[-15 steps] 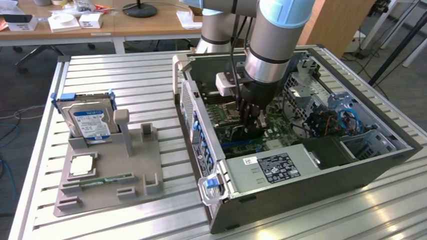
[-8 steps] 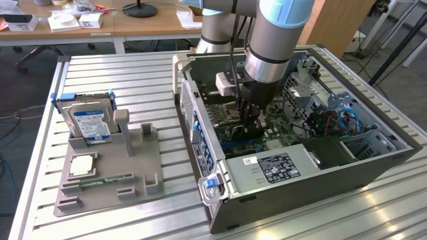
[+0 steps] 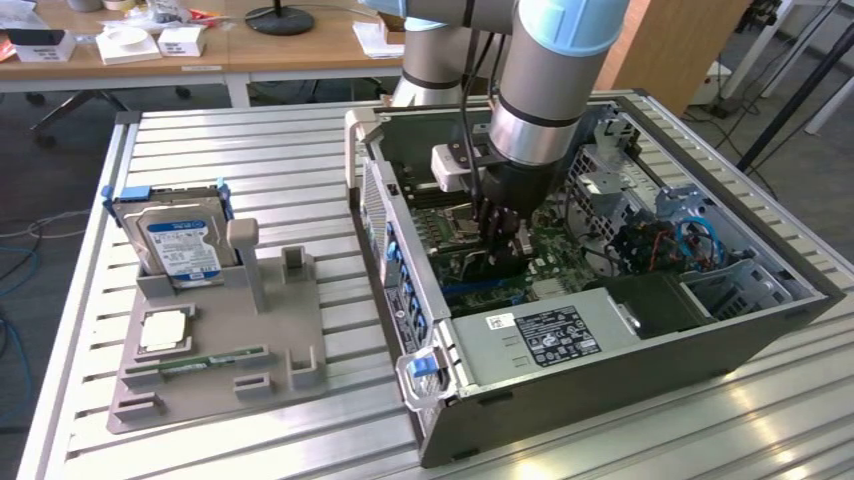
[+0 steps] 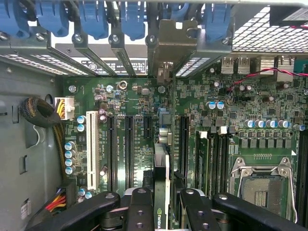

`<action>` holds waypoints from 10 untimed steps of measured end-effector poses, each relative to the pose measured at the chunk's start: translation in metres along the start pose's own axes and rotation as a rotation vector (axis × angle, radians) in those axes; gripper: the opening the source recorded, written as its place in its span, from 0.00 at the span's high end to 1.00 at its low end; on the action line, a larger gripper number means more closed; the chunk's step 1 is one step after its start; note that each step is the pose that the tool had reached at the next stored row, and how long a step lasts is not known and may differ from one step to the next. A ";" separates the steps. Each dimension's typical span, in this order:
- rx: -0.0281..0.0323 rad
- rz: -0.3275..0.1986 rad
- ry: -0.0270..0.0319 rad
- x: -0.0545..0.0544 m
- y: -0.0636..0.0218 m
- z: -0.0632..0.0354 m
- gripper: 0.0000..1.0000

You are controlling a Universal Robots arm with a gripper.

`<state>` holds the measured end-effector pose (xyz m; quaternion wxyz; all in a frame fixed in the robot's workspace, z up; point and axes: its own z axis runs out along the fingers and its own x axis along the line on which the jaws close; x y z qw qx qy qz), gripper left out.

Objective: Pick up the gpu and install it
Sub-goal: 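Insert the gpu into the slot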

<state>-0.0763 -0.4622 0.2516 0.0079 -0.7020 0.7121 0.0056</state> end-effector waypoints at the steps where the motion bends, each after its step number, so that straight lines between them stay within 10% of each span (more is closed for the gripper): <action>1: 0.0000 0.000 0.0000 0.000 0.0000 0.0000 0.74; 10: 0.0000 0.000 0.0001 -0.001 0.0000 0.0001 0.74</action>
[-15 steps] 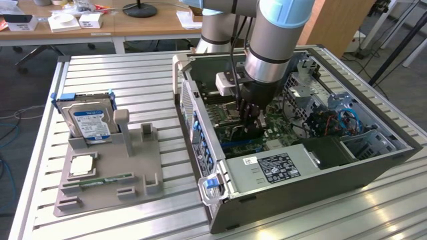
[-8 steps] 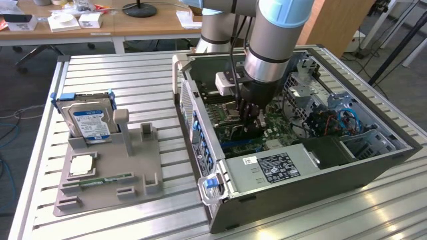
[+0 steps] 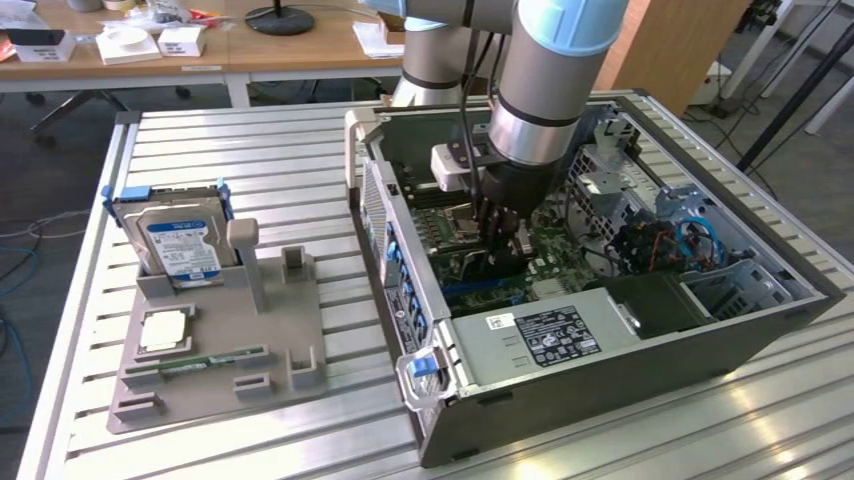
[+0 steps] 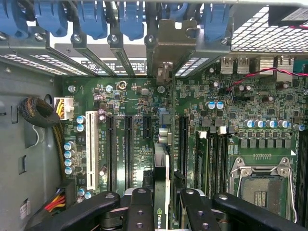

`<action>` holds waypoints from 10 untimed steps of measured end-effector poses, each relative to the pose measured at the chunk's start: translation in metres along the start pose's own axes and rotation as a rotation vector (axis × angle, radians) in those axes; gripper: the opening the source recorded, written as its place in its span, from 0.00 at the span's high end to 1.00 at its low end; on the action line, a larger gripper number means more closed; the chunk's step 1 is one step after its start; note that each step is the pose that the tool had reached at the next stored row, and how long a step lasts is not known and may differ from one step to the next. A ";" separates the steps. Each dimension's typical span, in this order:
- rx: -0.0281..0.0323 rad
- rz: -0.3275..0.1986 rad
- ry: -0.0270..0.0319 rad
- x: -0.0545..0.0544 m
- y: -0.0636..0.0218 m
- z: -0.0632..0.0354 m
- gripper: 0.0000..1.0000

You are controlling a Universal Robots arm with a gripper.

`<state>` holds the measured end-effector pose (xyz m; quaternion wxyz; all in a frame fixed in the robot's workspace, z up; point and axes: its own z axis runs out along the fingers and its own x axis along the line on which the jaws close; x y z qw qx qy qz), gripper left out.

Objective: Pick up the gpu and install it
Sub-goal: 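Insert the gpu into the slot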

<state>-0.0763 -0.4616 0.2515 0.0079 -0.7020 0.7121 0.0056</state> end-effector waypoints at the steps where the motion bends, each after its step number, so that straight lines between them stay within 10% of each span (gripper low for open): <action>1: 0.0000 0.000 -0.0001 0.000 0.0000 0.0003 0.74; 10: 0.0001 0.000 -0.0003 -0.001 0.0000 0.0006 0.74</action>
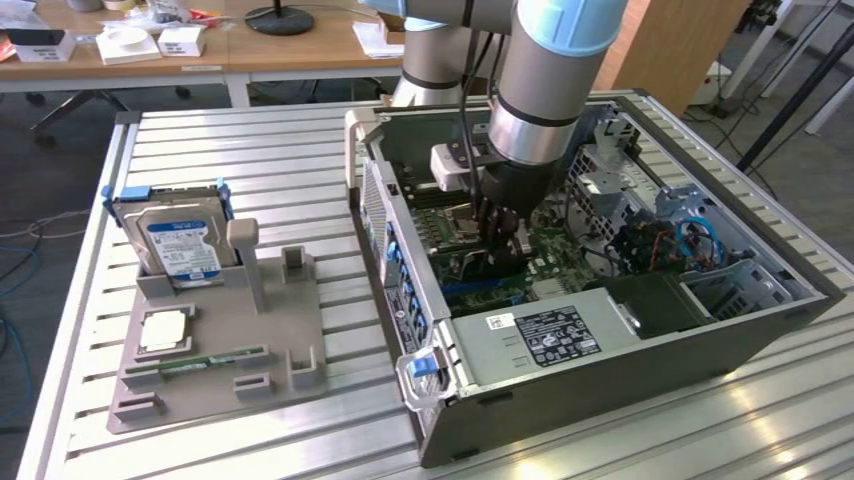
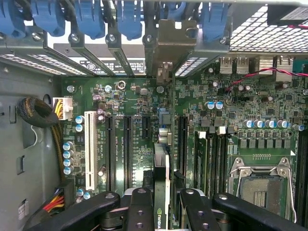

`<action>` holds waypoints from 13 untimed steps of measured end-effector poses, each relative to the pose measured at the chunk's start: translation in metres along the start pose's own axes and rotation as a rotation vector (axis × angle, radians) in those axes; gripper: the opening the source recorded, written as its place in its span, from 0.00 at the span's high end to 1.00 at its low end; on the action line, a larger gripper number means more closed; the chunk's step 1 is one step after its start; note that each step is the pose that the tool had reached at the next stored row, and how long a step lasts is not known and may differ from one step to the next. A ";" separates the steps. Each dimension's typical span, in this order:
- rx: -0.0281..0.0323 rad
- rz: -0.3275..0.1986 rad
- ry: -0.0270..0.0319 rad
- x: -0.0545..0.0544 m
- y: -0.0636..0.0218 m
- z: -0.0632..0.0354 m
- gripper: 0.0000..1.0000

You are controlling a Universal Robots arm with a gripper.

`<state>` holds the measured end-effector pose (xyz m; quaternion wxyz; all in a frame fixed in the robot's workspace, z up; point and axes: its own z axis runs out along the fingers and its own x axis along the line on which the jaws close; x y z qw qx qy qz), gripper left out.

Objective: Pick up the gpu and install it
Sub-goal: 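Insert the gpu into the slot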

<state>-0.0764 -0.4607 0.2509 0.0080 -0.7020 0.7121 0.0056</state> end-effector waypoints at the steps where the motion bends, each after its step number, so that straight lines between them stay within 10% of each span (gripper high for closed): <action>1: -0.0001 0.000 0.0000 0.000 0.0000 0.0000 0.74; 13: -0.0001 0.000 0.0002 0.000 0.0000 0.0001 0.74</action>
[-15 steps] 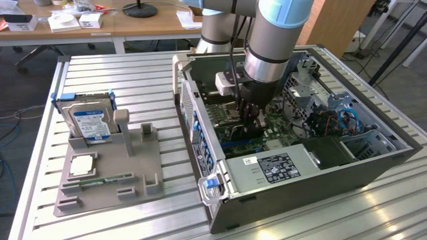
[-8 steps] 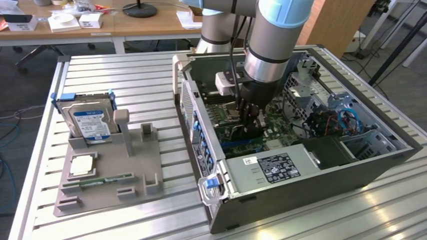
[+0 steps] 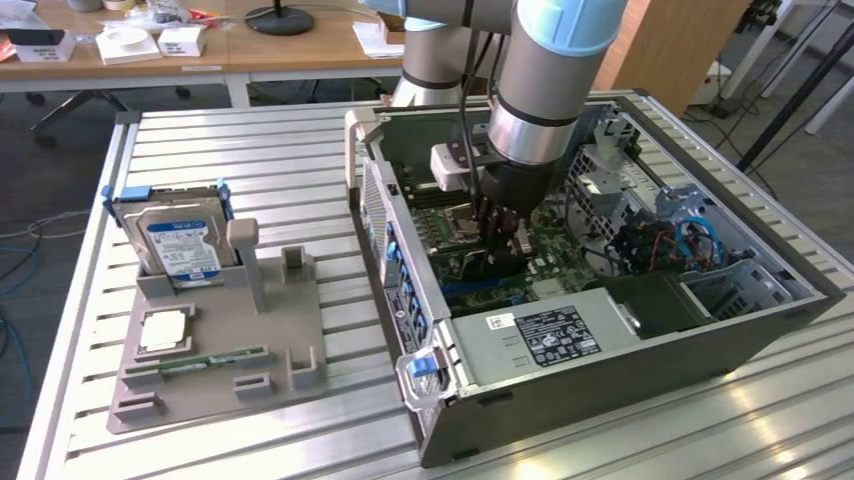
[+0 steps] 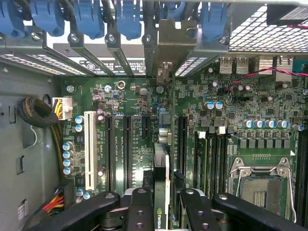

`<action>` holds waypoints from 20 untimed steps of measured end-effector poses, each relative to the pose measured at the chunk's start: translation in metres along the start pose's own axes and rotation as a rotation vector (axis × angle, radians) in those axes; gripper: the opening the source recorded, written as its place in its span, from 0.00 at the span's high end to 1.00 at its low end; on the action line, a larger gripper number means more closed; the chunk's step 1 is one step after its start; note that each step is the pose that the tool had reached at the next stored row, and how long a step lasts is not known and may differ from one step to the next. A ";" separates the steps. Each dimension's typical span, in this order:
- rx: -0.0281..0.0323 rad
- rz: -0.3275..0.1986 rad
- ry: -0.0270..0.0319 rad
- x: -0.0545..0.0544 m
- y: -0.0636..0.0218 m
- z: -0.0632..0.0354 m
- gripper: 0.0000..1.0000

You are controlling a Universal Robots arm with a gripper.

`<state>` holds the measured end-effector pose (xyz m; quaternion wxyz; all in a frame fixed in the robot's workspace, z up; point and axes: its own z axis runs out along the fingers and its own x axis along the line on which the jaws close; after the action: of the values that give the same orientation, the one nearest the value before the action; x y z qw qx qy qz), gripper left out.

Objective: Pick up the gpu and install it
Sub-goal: 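Insert the gpu into the slot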

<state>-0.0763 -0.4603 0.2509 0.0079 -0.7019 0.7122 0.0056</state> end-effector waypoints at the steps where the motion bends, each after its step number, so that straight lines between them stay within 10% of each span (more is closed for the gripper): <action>1: 0.0000 0.000 0.0004 0.000 0.0000 0.0000 0.74; 20: 0.0002 0.000 0.0008 0.000 0.0002 0.0020 0.74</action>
<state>-0.0766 -0.4600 0.2489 0.0077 -0.7019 0.7122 0.0052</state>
